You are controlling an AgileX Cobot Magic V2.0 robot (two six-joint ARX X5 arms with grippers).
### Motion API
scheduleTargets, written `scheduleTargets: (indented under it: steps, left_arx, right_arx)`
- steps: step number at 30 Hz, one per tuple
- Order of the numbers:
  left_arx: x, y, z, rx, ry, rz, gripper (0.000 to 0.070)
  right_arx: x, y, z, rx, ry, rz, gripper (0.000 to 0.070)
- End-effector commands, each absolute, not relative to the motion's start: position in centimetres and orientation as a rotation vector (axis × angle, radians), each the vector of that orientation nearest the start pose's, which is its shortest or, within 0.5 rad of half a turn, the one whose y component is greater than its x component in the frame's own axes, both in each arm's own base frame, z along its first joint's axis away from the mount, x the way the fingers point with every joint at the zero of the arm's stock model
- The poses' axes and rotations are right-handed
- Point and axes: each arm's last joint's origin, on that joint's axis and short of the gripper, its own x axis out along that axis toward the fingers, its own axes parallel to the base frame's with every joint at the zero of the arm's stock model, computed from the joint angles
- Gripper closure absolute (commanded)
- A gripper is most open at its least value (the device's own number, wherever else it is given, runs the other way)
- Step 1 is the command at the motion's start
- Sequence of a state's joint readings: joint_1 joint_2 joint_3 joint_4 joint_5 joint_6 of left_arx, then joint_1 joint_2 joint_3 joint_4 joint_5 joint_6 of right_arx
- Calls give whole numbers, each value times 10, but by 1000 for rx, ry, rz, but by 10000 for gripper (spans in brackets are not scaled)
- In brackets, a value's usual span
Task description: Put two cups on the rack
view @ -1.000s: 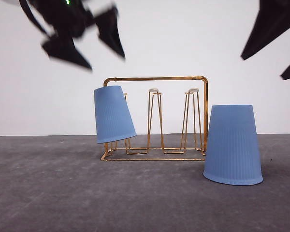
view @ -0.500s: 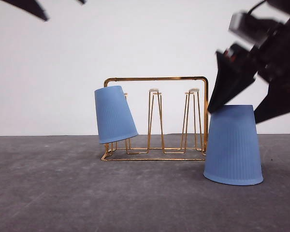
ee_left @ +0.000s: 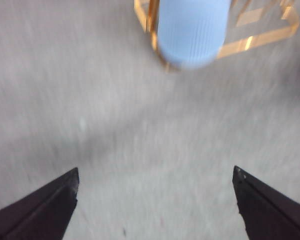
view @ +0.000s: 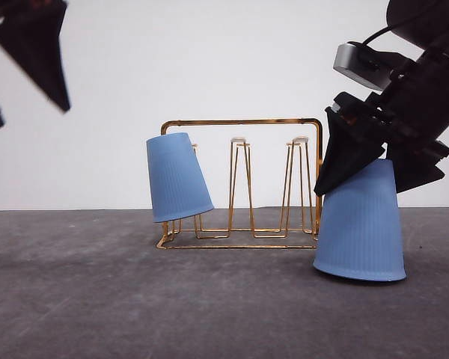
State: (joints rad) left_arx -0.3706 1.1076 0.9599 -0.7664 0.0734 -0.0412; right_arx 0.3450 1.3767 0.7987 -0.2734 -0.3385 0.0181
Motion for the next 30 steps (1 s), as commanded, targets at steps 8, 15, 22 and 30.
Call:
scheduleTargets:
  steps: [8, 15, 22, 30]
  left_arx:
    - [200, -81, 289, 89, 884, -399, 109]
    - [201, -81, 290, 86, 869, -404, 108]
    - [202, -82, 291, 83, 856, -405, 109]
    - [202, -82, 291, 83, 850, -406, 108]
  right_arx:
    - [265, 107, 314, -51, 639, 680, 315]
    - [270, 108, 358, -75, 484, 670, 315]
    - [295, 116, 338, -105, 497, 635, 315]
    - [337, 130, 282, -121, 618, 592, 314]
